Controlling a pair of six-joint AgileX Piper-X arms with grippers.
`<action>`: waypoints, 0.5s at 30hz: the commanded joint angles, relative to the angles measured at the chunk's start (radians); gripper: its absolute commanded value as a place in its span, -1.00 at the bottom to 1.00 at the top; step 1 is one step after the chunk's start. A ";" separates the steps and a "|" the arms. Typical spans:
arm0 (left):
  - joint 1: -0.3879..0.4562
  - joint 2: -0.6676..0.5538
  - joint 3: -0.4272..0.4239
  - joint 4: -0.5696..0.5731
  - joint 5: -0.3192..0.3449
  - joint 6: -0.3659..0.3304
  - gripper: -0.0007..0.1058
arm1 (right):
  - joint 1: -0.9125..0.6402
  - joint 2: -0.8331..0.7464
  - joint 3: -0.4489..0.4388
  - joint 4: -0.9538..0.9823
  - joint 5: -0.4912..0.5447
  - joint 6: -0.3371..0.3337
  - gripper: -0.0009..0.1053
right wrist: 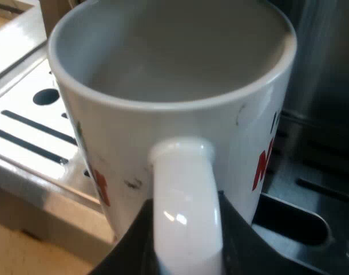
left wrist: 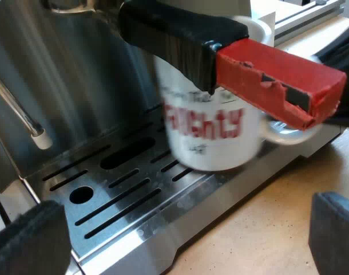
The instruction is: Place mug into machine
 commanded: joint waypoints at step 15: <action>-0.005 -0.001 0.000 -0.013 -0.007 -0.009 0.61 | -0.004 0.102 -0.121 -0.090 -0.017 0.002 -0.01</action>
